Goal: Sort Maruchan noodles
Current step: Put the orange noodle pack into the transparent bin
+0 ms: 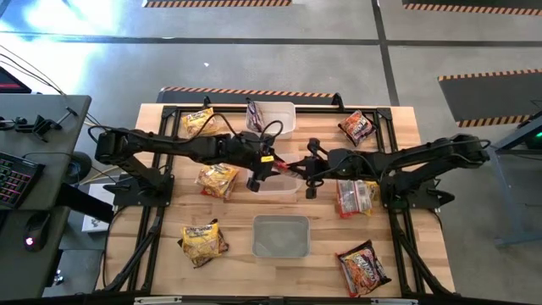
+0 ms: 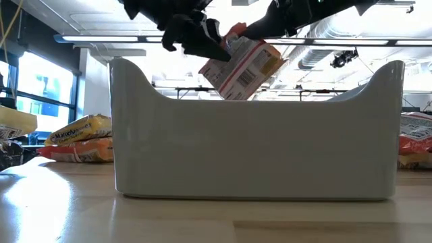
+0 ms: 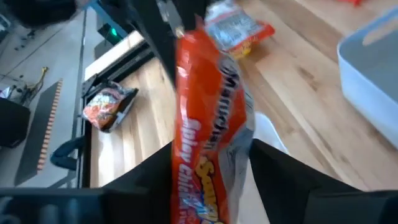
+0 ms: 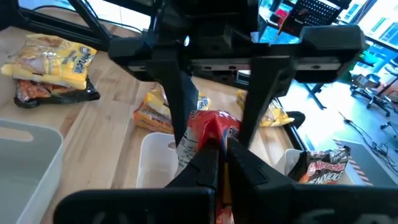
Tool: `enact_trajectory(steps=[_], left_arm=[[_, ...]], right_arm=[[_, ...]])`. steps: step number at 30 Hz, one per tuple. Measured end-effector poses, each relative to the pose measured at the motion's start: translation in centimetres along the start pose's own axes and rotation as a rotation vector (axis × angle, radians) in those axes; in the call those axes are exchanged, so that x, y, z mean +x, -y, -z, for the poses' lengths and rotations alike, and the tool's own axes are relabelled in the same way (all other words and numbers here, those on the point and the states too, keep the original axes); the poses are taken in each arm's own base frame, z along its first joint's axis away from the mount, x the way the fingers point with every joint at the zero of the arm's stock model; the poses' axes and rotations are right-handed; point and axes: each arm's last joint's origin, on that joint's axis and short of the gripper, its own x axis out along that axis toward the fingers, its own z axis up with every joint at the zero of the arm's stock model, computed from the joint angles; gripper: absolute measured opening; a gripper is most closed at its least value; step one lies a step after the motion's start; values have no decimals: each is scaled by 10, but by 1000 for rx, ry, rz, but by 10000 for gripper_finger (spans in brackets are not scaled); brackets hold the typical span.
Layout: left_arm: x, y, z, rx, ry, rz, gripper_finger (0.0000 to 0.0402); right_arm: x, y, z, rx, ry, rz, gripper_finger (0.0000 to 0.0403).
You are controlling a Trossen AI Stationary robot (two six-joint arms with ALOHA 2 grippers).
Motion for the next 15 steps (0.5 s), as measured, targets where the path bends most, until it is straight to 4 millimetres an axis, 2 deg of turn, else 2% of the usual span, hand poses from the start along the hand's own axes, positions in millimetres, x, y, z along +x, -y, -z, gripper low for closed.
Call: enact_trajectory(steps=[8, 11, 15], left_arm=[[-8, 3, -10, 80, -122, 27, 79], [-10, 5, -8, 124, -183, 44, 44], [-12, 16, -4, 301, -260, 117, 13]], right_arm=[[0, 1, 0, 53, -8, 25, 14], [0, 1, 1, 58, -24, 40, 46], [-3, 1, 4, 73, -55, 37, 109]])
